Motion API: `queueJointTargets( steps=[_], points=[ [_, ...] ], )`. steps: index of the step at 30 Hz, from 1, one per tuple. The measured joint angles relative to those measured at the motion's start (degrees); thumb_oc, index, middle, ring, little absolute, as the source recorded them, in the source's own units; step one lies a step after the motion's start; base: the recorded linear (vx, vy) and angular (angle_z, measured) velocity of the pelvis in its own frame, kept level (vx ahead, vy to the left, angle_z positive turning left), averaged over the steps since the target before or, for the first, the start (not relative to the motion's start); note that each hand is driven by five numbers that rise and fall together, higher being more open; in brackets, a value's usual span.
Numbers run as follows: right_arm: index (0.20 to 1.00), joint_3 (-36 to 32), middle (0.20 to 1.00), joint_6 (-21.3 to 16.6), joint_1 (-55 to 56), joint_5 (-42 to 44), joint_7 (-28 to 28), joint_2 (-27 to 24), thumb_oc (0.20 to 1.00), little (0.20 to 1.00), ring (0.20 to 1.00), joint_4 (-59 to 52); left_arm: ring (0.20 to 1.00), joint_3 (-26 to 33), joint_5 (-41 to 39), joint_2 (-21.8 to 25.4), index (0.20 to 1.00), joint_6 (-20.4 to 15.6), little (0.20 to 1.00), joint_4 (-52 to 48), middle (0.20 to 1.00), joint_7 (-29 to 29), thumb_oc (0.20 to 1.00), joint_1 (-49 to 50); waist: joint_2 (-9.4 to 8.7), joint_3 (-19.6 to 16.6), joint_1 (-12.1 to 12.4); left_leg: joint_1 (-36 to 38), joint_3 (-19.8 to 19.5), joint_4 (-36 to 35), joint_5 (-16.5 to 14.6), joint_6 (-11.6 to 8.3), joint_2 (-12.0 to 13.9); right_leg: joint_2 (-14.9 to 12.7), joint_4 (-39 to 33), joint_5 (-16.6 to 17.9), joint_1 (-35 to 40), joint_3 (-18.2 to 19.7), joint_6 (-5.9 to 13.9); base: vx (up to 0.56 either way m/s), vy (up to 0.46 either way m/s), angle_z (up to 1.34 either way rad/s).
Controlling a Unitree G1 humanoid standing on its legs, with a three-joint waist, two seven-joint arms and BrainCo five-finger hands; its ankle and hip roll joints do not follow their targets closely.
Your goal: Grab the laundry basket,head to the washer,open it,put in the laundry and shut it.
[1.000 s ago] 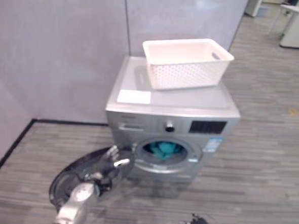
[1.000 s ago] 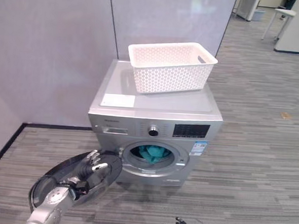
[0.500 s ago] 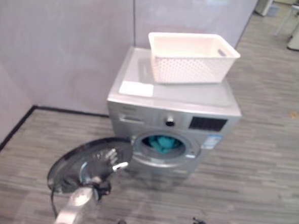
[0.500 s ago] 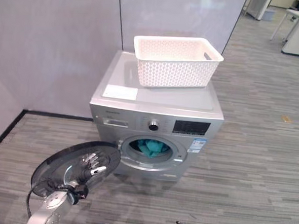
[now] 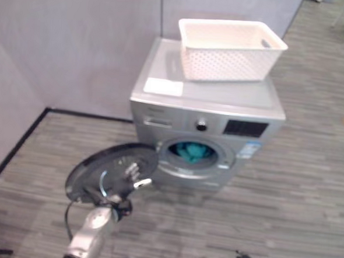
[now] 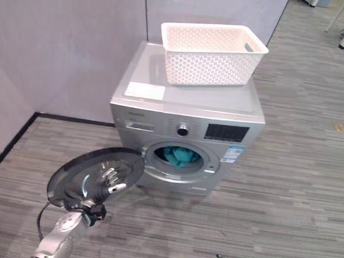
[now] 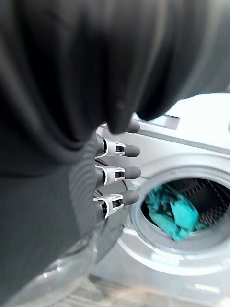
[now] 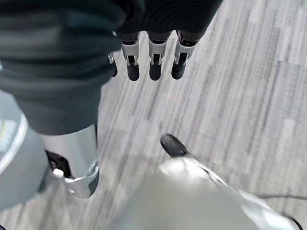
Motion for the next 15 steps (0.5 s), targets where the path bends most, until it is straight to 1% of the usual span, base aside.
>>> queueJointTargets(
  steps=[4, 5, 6, 9, 12, 15],
  points=[
    [1.000, -0.75, 1.000, 0.01, 0.28, 0.10, 0.38, 0.44, 1.000, 1.000, 1.000, -0.27, 1.000, 0.30, 0.12, 0.17, 1.000, 0.05, 1.000, 0.00, 1.000, 0.00, 1.000, 0.73, -0.56, -1.32, 0.49, 0.63, -0.49, -2.48, -0.02, -0.05, -3.03, -2.99, -0.03, 1.54, -0.01, -0.79, 2.38, 0.02, 0.087, 0.22],
    [1.000, -0.73, 1.000, 0.00, 0.09, 0.09, 0.48, 0.49, 1.000, 1.000, 1.000, -0.31, 1.000, 0.63, 0.31, 0.22, 1.000, 0.05, 1.000, 0.00, 1.000, 0.00, 1.000, 1.12, -0.54, -1.94, 0.63, 1.05, -0.47, -3.21, -0.02, -0.04, -3.53, -3.45, -0.01, 1.87, 0.02, -0.71, 2.73, -0.01, 0.091, 0.00],
    [1.000, -0.73, 1.000, -0.01, -0.13, 0.09, 0.63, 0.44, 1.000, 1.000, 1.000, -0.28, 1.000, 0.85, 0.39, 0.21, 1.000, 0.04, 1.000, -0.01, 1.000, -0.01, 1.000, 1.43, -0.12, -2.42, 0.72, 1.81, -0.21, -4.25, -0.02, -0.04, -3.82, -3.71, -0.01, 2.11, 0.19, -0.56, 3.10, -0.01, 0.072, -0.03],
    [1.000, -0.77, 1.000, -0.05, -0.94, 0.09, 1.05, 0.75, 1.000, 1.000, 1.000, -0.37, 1.000, 1.11, 0.42, 0.43, 1.000, 0.03, 1.000, -0.29, 1.000, -0.07, 1.000, 1.54, 0.59, -3.34, 0.89, 2.24, -0.30, -5.07, -0.05, 0.00, -4.59, -4.47, -0.03, 2.68, 0.33, -0.34, 3.97, 0.01, 0.067, 0.00],
    [1.000, -0.71, 1.000, -0.01, -1.53, 0.04, 1.26, 0.96, 1.000, 1.000, 1.000, -0.40, 1.000, 1.15, 0.63, 0.76, 1.000, 0.08, 1.000, -1.34, 1.000, -0.10, 1.000, 1.63, 0.82, -3.59, 1.02, 2.34, -0.32, -5.08, -0.10, 0.07, -4.50, -4.45, -0.38, 2.73, 0.38, -0.22, 4.05, 0.01, 0.015, 0.00],
    [1.000, -0.71, 1.000, 0.10, -1.47, 0.00, 1.64, 0.82, 1.000, 1.000, 1.000, -0.21, 1.000, 2.84, 1.34, 1.91, 1.000, 0.08, 1.000, -8.42, 1.000, -0.08, 1.000, 1.83, 1.04, -3.87, 1.09, 2.27, -0.90, -5.09, -0.12, 0.10, -4.12, -4.08, -0.40, 2.75, 0.35, -0.16, 4.03, 0.00, 0.000, 0.00]
  ],
)
